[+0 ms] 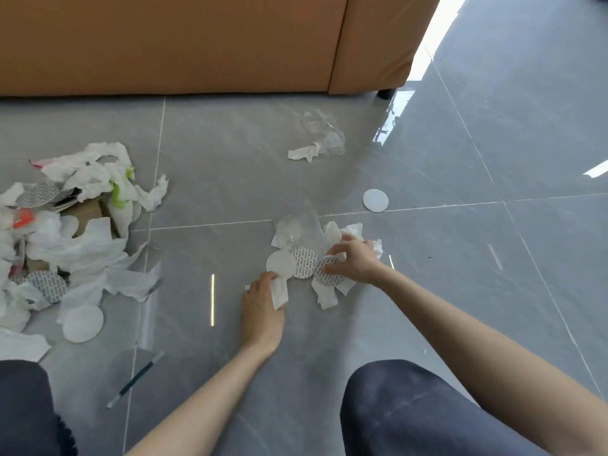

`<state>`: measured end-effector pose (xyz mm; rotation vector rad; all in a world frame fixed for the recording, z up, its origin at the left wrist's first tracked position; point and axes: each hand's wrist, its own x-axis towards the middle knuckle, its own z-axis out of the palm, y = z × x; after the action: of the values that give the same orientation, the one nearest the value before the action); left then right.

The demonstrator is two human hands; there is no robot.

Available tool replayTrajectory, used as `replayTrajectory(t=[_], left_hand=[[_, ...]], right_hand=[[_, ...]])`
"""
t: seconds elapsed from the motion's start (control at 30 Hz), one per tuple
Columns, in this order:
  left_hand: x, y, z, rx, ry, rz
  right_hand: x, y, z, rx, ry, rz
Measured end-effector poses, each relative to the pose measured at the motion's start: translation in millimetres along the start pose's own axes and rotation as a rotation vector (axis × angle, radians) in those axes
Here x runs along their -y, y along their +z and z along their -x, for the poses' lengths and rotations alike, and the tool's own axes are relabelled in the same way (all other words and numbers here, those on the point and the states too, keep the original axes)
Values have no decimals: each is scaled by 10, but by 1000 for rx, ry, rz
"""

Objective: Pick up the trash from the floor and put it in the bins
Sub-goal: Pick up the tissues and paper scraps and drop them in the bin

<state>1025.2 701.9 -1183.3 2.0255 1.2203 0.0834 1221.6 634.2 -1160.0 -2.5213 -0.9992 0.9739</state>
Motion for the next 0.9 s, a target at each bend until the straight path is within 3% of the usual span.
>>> replayTrajectory(t=[0.07, 0.2, 0.43, 0.9], left_hand=[[19, -28, -27, 18, -15, 43], [-26, -132, -55, 74, -37, 68], [-538, -518, -95, 67, -38, 19], [-2707, -1487, 356, 103, 493, 160]], right_hand=[[-26, 156, 36, -76, -13, 28], [-89, 294, 209, -144, 80, -155], [-48, -317, 606, -187, 108, -468], [129, -1935, 2039, -574, -7, -637]])
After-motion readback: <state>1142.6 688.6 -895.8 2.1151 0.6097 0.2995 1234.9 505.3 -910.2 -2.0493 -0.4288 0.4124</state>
